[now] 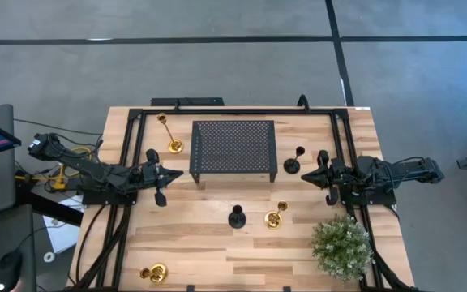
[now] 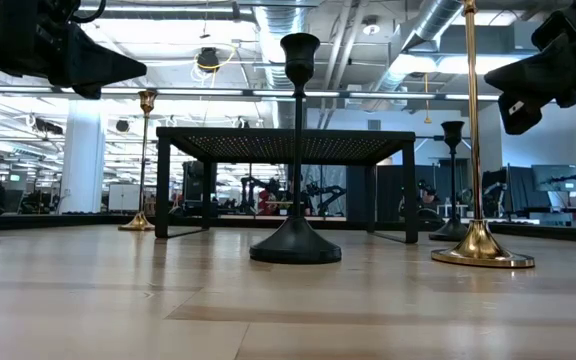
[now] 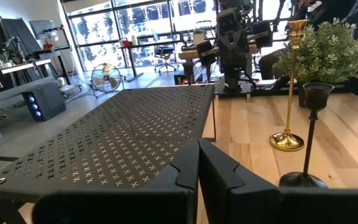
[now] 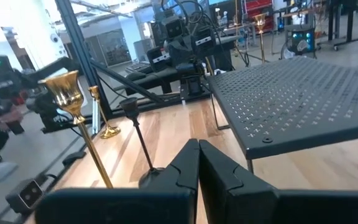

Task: Pick & Place candle stick holders
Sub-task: Put the top left gold candle holder on the shelf

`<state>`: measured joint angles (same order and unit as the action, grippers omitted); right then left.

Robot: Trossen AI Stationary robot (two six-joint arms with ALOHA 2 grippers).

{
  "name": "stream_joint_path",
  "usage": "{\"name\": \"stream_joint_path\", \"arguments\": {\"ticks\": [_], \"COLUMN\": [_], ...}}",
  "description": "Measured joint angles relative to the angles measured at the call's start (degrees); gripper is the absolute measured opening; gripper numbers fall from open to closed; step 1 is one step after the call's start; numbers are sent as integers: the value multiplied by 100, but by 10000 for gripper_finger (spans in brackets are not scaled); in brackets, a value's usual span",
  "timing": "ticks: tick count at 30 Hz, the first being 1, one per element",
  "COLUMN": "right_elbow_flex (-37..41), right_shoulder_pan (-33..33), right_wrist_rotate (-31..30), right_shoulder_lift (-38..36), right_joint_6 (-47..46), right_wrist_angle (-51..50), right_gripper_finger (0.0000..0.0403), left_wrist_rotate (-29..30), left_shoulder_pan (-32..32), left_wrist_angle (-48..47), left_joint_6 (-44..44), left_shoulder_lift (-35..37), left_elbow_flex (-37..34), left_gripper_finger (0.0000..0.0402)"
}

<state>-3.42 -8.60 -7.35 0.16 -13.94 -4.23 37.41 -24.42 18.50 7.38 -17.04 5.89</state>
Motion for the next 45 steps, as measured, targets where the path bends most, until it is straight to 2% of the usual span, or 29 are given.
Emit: {"name": "stream_joint_path", "arguments": {"ticks": [6,14,18,22,25,28,31,33,36,39,42,45], "right_elbow_flex": [-2,-2,-4,-4,-4,-4,-4,-4,-4,-4,-4,-4], "right_shoulder_pan": [1,0,0,0,0,-1,0,0,0,7,7,7], "right_wrist_rotate": [-5,-24,-28,-45,-113,-268,-347,-350,-350,-350,-356,-497], "right_shoulder_lift": [-1,0,-2,-2,0,-1,-1,0,-1,0,-1,-1], "right_joint_6": [-413,-625,-622,-528,-516,-504,-434,-325,-207,-193,-70,-63], "right_wrist_angle": [0,4,20,19,26,39,39,40,47,46,45,44], "right_gripper_finger": [0,0,0,0,0,0,0,0,0,0,0,0], "left_wrist_rotate": [775,850,912,1406,1960,3044,4244,4560,4430,3835,2906,2413], "left_shoulder_pan": [-4,-584,-1147,-1672,-2082,-2563,-3123,-3505,-3952,-4041,-3753,-3149], "left_wrist_angle": [12,114,149,138,115,98,90,87,83,85,87,89], "left_joint_6": [-260,-385,-247,309,936,1447,1737,1760,1637,1100,625,331], "left_shoulder_lift": [0,-57,-472,-1108,-1594,-1931,-2059,-2034,-1969,-1947,-2043,-2276], "left_elbow_flex": [3,104,550,1279,1873,2353,2532,2520,2443,2386,2303,2297], "left_gripper_finger": [4,4,4,3,3,3,5,5,4,4,4,5]}}
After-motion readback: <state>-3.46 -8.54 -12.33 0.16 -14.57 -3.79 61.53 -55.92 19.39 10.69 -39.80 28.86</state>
